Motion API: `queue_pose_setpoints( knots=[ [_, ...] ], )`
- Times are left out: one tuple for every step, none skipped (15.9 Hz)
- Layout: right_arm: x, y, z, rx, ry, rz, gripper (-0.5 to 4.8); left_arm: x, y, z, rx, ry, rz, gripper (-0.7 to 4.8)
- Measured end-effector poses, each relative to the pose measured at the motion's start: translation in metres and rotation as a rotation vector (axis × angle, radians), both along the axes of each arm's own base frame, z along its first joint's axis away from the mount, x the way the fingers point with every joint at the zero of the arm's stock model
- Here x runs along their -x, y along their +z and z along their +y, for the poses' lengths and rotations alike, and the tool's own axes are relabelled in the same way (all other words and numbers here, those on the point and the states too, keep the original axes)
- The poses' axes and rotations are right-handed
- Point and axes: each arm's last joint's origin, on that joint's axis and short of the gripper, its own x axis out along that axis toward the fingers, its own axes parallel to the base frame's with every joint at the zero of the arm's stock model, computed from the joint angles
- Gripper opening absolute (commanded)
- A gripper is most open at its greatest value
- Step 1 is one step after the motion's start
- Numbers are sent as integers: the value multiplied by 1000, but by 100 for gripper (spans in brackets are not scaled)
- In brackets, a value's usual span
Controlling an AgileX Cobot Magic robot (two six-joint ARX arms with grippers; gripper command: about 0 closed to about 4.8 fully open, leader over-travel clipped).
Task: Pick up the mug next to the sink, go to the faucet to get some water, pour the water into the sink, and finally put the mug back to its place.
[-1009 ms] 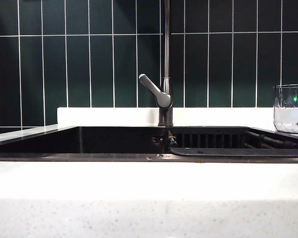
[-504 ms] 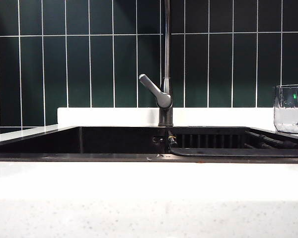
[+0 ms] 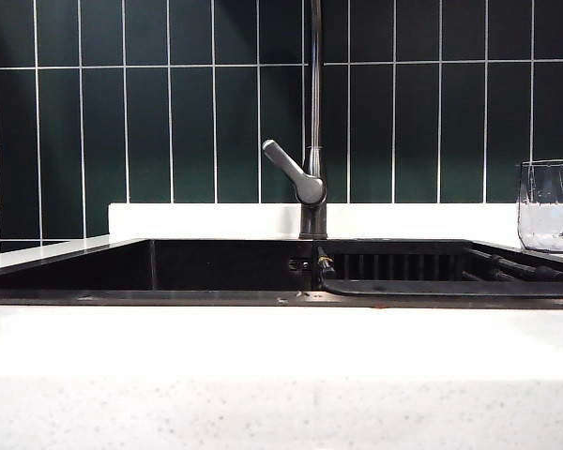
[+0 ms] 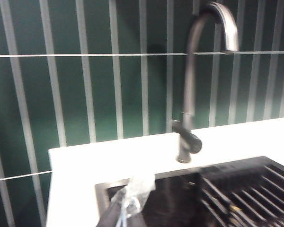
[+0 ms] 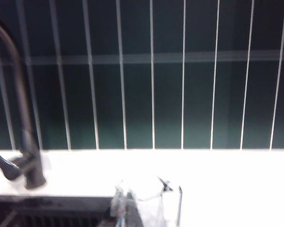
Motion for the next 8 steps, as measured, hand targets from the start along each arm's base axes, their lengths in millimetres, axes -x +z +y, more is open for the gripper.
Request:
queue_pose_setpoints(
  knots=[
    [2,-3,0,-10,-4,28,-3,0,0,1,6,23,2,-5],
    [5,-5,1,-17,-12,39,-3,0,0,2,26,50,5,-5],
    [4,-14,1,-29,-4,93,-3,-1,0,2,41,73,7,-5],
    [5,-14,2,-30,11,99,-3,-4,-5,2,47,106,17,-5],
    [5,-13,2,-24,13,92,-3,-7,-12,2,55,126,34,-5],
    [6,-12,3,-16,16,82,-3,-11,-21,1,63,130,46,-5],
    [5,-13,3,-12,16,75,-3,-15,-28,0,70,128,44,-5],
    [4,-17,2,-14,13,83,-3,-17,-34,-1,86,124,32,-5]
  ],
)
